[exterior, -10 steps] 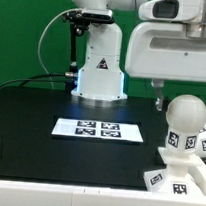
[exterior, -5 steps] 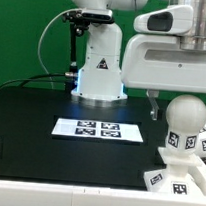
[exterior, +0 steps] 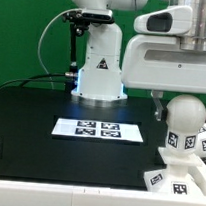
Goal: Assemble lamp
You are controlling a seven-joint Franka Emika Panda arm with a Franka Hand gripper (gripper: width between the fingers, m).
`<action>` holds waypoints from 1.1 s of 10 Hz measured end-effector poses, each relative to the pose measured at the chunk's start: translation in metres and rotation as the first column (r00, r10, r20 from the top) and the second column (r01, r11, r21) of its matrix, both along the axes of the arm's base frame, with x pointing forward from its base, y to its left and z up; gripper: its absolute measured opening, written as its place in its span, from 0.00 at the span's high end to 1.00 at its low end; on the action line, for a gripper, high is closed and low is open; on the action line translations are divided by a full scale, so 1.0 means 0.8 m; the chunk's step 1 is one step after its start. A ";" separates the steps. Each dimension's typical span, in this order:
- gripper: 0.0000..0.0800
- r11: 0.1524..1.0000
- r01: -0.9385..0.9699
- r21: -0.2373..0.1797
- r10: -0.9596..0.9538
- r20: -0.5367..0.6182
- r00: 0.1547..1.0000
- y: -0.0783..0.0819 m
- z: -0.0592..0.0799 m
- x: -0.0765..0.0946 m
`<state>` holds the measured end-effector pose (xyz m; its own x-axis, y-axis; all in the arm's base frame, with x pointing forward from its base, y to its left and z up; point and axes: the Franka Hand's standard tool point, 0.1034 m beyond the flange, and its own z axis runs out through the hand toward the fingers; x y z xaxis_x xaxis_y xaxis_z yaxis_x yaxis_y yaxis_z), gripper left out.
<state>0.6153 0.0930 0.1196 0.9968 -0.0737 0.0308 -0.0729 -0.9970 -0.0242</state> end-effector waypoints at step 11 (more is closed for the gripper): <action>0.29 0.349 0.931 0.108 -0.925 -0.117 0.360 0.004 -0.002 0.002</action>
Offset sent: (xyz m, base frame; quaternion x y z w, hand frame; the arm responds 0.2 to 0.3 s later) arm -0.0007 -0.0226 -0.0053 -0.0076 0.0118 0.3795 0.9251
